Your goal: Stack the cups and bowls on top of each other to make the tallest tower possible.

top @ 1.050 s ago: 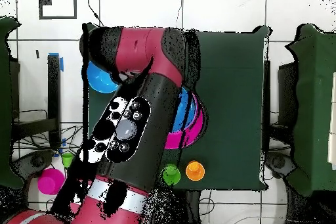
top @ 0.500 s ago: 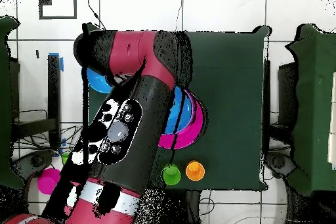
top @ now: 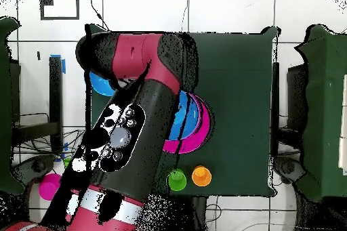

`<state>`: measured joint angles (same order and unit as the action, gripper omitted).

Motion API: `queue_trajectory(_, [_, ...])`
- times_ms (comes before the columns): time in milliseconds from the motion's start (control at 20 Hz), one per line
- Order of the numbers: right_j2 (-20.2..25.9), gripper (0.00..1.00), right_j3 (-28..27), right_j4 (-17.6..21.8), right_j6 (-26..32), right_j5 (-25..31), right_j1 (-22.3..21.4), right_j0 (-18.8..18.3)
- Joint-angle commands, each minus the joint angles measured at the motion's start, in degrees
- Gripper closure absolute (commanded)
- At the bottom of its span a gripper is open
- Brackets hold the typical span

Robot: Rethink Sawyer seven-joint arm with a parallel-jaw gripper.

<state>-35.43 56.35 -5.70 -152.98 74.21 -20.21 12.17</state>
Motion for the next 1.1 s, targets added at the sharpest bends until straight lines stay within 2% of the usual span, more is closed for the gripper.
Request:
queue_trajectory(50, [2.2,1.0,5.8,0.8,-10.7,-2.1,1.5,1.0])
queue_trajectory(1100, [1.8,1.0,9.3,0.3,-11.1,-6.2,1.2,1.8])
